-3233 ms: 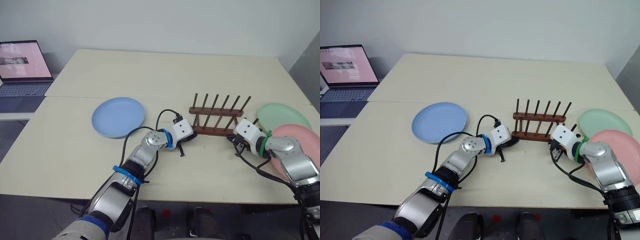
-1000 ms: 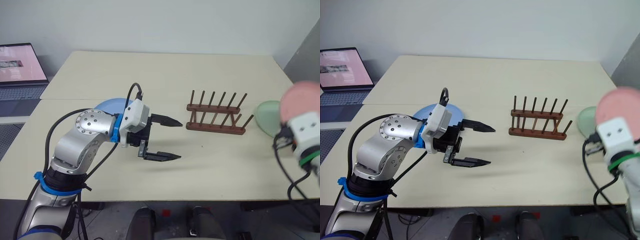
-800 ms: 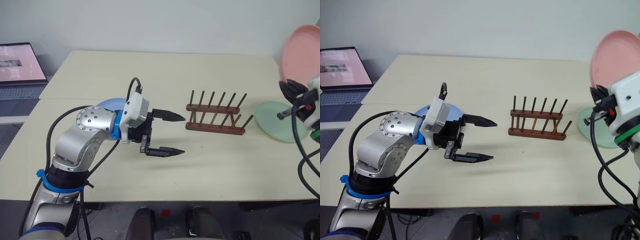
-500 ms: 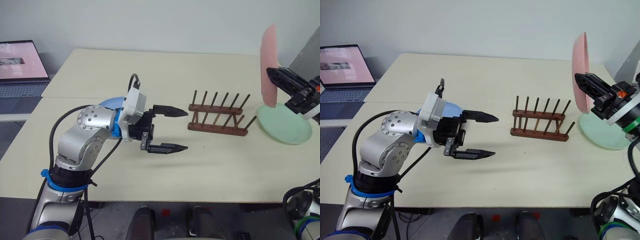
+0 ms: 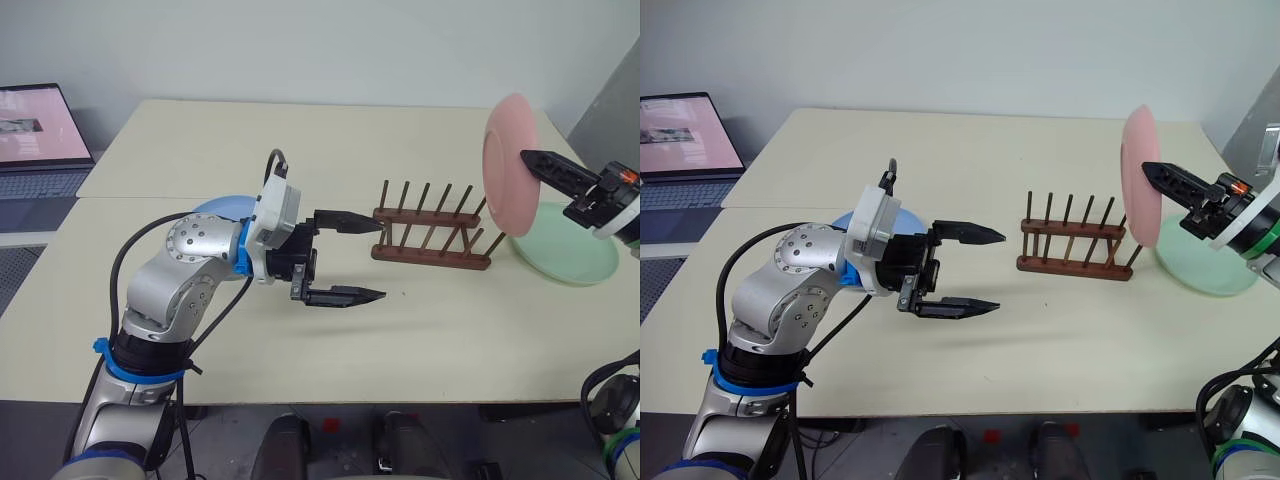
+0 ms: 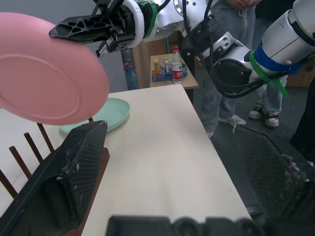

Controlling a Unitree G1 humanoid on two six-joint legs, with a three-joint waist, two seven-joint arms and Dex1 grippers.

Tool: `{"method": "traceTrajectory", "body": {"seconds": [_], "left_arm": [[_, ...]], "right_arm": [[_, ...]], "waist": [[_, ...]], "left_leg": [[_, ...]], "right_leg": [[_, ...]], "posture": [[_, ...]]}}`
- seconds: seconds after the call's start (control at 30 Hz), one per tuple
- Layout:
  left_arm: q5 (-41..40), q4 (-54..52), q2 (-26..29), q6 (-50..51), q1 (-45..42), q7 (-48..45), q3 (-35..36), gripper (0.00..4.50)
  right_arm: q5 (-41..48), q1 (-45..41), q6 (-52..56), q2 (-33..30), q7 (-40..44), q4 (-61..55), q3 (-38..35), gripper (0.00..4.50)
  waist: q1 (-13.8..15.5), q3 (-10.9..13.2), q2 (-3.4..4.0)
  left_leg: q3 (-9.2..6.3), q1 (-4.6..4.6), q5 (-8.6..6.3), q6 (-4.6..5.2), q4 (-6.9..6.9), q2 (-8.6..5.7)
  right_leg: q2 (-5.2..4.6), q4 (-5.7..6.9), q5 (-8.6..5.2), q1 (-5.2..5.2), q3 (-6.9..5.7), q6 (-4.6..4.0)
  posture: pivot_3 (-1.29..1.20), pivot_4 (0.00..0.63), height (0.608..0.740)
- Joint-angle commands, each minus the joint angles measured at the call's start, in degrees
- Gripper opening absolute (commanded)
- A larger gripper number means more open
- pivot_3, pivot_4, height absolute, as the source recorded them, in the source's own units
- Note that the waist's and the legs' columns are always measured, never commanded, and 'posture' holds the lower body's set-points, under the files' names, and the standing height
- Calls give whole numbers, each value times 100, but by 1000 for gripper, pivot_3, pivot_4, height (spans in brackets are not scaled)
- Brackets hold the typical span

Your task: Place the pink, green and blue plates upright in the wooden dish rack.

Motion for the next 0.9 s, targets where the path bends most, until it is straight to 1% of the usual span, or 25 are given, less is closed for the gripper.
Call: {"method": "traceTrajectory", "body": {"seconds": [0.03,0.27,0.43,0.67,0.9], "left_arm": [[-13,-215,-10,-94,-53,58,46,4500],[15,-236,4,-112,-32,72,48,4500],[28,-237,-6,-124,-31,80,29,4500],[31,-217,-42,-177,-30,94,18,4500],[-309,-191,-404,93,-262,495,177,4500]], "right_arm": [[238,-149,-216,-112,-59,137,-50,52],[807,-336,-202,-157,-508,360,-200,52],[1111,-195,-246,-187,-760,327,-131,52],[1077,107,-492,-199,-839,435,-20,52],[913,80,-669,-176,-954,701,256,52]], "waist": [[-1,0,0],[0,0,0],[0,0,0],[0,0,0],[0,0,0]], "left_leg": [[1,0,0,0,0,0],[0,0,0,0,-1,0],[1,-1,0,0,-1,0],[1,-1,0,0,-1,1],[1,-3,0,0,0,1]], "right_leg": [[0,0,-1,0,1,1],[0,0,-1,-1,0,2],[0,-2,-1,-1,2,3],[0,-3,-2,-1,2,4],[0,-3,-7,-1,1,13]], "posture": [[0,150,740],[0,150,740],[0,150,740],[0,150,740],[0,150,740]]}}
